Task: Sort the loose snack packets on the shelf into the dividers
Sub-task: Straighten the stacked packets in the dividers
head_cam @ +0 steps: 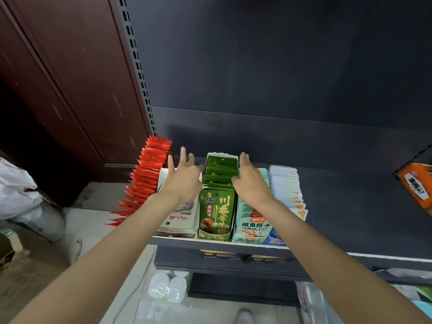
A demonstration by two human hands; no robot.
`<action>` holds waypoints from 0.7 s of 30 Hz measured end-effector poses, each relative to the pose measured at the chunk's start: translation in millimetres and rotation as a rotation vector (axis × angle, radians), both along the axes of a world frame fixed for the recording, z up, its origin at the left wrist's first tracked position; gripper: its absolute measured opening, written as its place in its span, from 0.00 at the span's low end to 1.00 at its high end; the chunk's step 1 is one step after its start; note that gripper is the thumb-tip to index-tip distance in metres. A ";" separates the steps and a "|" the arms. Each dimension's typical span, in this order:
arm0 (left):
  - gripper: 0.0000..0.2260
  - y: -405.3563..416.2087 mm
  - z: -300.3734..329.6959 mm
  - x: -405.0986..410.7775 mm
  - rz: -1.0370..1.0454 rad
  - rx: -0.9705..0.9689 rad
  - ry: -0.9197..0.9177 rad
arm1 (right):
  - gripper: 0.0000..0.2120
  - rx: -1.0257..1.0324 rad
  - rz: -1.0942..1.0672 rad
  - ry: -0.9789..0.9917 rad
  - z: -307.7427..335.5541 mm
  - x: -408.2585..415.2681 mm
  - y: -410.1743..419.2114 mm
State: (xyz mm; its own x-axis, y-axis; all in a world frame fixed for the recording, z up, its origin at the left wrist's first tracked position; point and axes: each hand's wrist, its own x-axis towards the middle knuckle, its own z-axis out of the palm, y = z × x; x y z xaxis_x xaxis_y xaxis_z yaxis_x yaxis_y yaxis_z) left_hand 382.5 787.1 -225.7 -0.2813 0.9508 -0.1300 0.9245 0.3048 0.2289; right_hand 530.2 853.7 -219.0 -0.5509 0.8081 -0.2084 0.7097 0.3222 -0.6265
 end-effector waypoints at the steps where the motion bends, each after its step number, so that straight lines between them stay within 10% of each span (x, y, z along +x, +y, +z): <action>1: 0.28 -0.1 -2.4 1.9 -0.017 -0.011 0.000 | 0.32 -0.009 0.009 -0.008 0.4 -0.2 -1.8; 7: 0.28 2.3 -4.5 12.2 -0.032 0.015 -0.146 | 0.31 0.008 0.073 0.027 -0.2 -10.4 -4.6; 21: 0.27 23.9 -18.7 -1.1 -0.315 -0.057 0.430 | 0.43 0.241 0.391 -0.296 -10.5 -0.1 54.4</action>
